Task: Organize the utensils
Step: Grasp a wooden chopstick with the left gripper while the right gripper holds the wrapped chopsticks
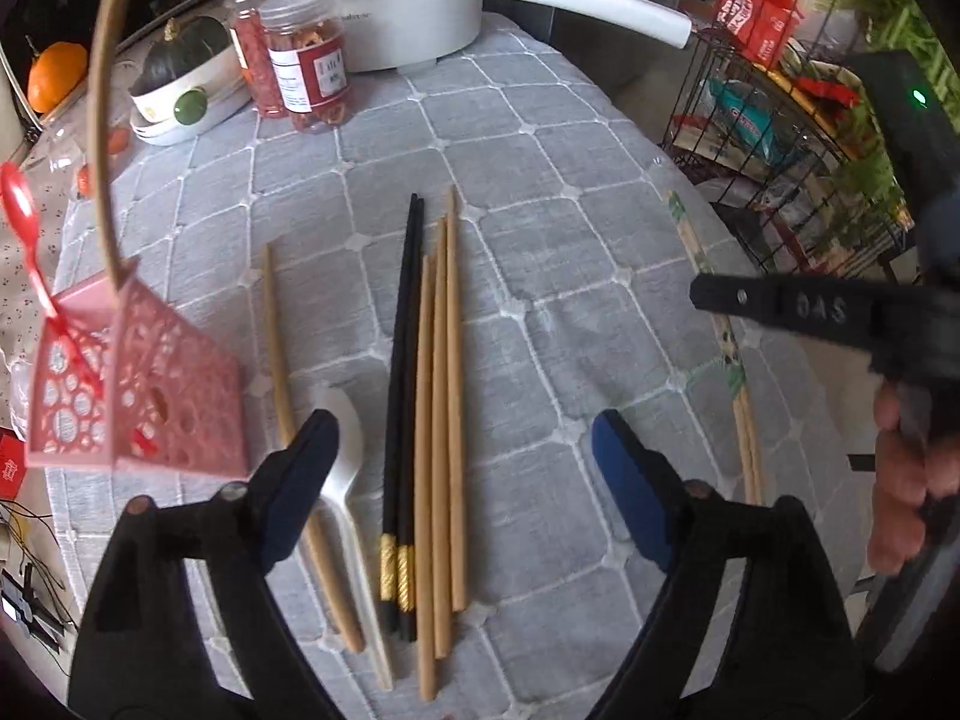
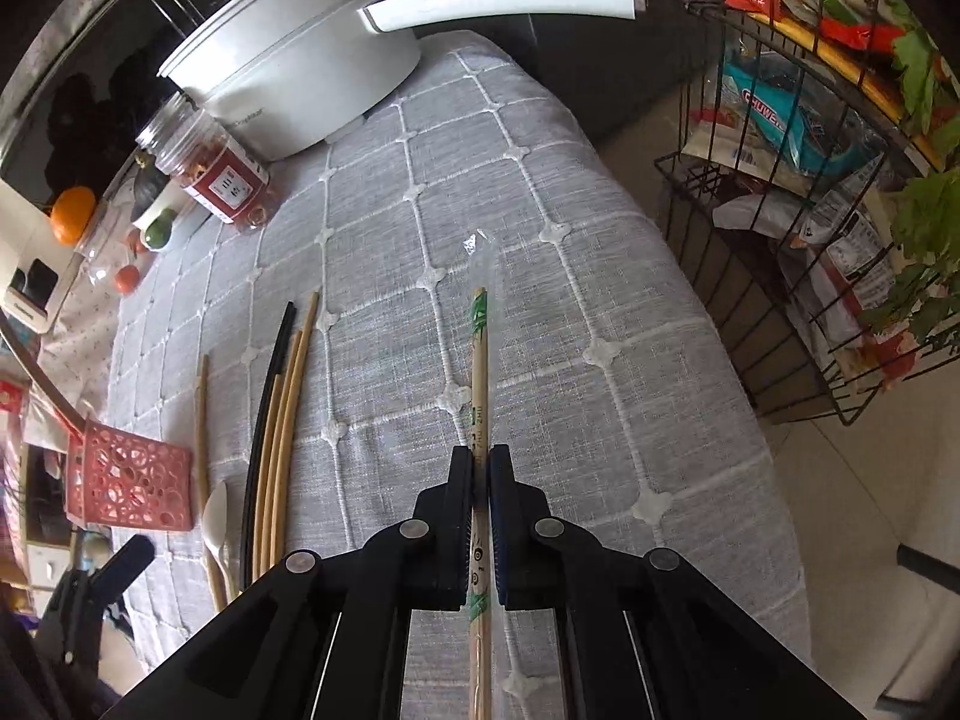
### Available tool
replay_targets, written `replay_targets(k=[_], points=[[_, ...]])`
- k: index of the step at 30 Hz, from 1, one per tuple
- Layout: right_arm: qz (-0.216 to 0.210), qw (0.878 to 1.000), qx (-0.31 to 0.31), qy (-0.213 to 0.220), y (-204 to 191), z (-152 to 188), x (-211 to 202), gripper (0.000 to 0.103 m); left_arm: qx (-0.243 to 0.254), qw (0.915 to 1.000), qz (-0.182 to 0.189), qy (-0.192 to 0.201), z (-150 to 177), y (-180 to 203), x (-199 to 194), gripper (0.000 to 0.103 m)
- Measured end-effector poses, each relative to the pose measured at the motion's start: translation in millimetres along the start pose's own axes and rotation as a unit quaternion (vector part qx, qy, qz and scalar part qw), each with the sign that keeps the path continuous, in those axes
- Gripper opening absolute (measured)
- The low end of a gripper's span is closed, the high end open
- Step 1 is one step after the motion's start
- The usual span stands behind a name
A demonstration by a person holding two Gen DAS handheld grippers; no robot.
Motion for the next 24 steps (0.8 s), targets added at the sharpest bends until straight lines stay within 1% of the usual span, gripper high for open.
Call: replay_targets(k=[1,4,6,8,9,10,15,17,19,24], points=[[-0.003,1.000,0.003,-0.001,0.9,-0.9,-0.1,0.006,-0.005,1.0000,0.002,-0.002,-6.9,1.8,6.7,0.071],[-0.016,1.000,0.017,-0.007,6.1,-3.2,2.4,0.006,-0.013,0.9998,0.017,-0.002,-27.8,7.9,24.0,0.031],[-0.029,0.999,0.030,-0.013,5.0,-1.6,7.0,0.006,-0.020,0.9997,0.013,-0.007,-39.6,4.4,33.7,0.021],[-0.044,0.998,0.041,-0.019,4.4,-0.6,9.6,0.006,-0.023,0.9996,0.010,-0.011,-48.3,2.3,41.5,0.017],[-0.048,0.998,0.045,-0.020,4.5,-1.2,10.2,0.006,-0.024,0.9995,0.011,-0.015,-50.6,2.9,44.3,0.013],[-0.050,0.997,0.048,-0.020,4.7,-2.1,10.3,0.006,-0.023,0.9995,0.011,-0.020,-52.6,3.7,47.7,0.012],[-0.060,0.996,0.060,-0.024,7.5,-3.8,13.6,0.006,-0.009,0.9983,0.001,-0.058,-48.6,9.1,63.7,0.011],[-0.062,0.996,0.064,-0.027,9.0,-3.4,15.3,0.006,-0.009,0.9975,-0.008,-0.070,-45.6,8.7,69.6,0.011],[-0.063,0.996,0.065,-0.028,9.9,-3.0,15.8,0.006,-0.014,0.9978,-0.012,-0.064,-47.7,9.2,69.0,0.011],[-0.063,0.995,0.068,-0.027,12.5,-3.5,16.5,0.007,-0.004,0.9989,-0.020,-0.043,-52.9,14.1,58.2,0.011]])
Point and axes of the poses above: each gripper's, at about its wrist camera, not at the fingertips, and x roughly the way its jaws point, y to its right, z to its underside, the point moved 10 cm from there along x, roughly the way its jaws point, and after that the axes turned 3 degrees about -x, right-handed, at the moved point
